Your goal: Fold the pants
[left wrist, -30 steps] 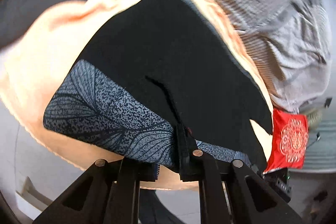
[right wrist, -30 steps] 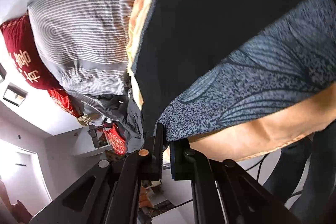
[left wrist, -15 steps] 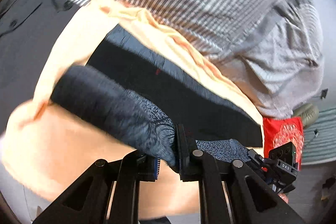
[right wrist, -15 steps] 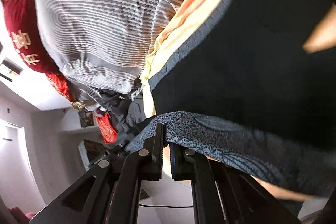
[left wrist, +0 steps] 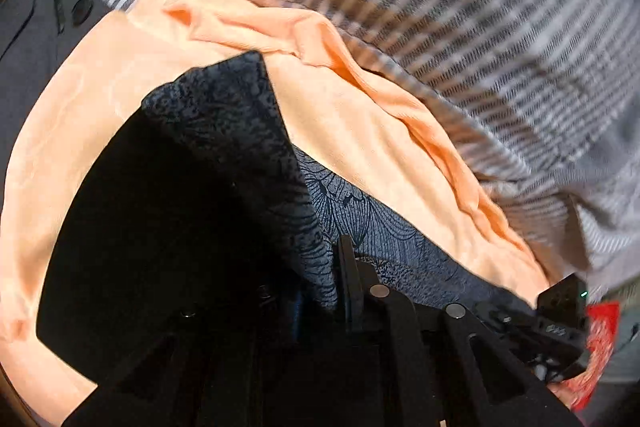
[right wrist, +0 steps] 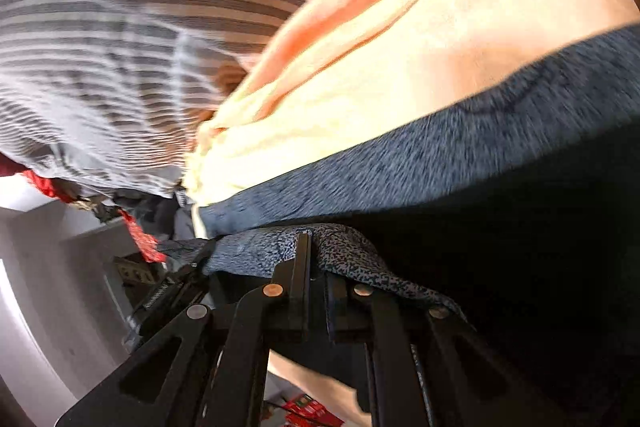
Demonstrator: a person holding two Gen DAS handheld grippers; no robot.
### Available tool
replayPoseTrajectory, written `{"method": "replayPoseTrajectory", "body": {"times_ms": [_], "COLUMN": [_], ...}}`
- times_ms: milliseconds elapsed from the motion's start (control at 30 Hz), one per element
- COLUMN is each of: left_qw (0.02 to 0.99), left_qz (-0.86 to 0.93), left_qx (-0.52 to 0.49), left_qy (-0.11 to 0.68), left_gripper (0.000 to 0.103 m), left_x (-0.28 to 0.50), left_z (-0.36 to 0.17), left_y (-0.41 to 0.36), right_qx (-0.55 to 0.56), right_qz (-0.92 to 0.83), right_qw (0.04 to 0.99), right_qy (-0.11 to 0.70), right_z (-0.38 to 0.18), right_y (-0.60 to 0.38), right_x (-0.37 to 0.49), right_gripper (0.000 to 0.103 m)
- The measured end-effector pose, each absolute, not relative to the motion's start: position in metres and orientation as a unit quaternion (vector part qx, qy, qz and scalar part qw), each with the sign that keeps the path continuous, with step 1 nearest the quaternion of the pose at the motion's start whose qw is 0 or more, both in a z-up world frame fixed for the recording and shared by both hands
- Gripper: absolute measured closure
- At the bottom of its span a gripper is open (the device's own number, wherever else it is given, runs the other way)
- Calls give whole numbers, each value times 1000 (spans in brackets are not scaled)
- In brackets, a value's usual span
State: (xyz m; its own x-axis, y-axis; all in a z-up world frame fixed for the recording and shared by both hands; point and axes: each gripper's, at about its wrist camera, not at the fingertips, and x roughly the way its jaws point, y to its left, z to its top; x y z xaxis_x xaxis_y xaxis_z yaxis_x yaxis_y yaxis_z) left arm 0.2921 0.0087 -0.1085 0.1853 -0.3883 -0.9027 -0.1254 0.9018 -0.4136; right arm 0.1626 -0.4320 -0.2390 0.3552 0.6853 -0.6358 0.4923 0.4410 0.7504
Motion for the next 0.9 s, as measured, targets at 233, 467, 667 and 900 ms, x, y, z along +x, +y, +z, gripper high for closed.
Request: {"method": "replayPoseTrajectory", "body": {"times_ms": [233, 467, 667, 900], "left_qw": [806, 803, 779, 779], "left_qz": [-52, -51, -55, -50], "left_qx": [-169, -27, 35, 70], "left_qy": [565, 593, 624, 621], "left_gripper": [28, 28, 28, 26], "left_x": [261, 255, 248, 239], "left_z": [-36, -47, -103, -107], "left_y": [26, 0, -50, -59], "right_qx": [517, 455, 366, 429], "right_qz": [93, 120, 141, 73], "right_qw": [638, 714, 695, 695], "right_qy": [562, 518, 602, 572], "right_z": [-230, -154, -178, -189], "right_y": [-435, -421, -371, -419], "right_x": [167, 169, 168, 162], "right_gripper": [58, 30, 31, 45]}}
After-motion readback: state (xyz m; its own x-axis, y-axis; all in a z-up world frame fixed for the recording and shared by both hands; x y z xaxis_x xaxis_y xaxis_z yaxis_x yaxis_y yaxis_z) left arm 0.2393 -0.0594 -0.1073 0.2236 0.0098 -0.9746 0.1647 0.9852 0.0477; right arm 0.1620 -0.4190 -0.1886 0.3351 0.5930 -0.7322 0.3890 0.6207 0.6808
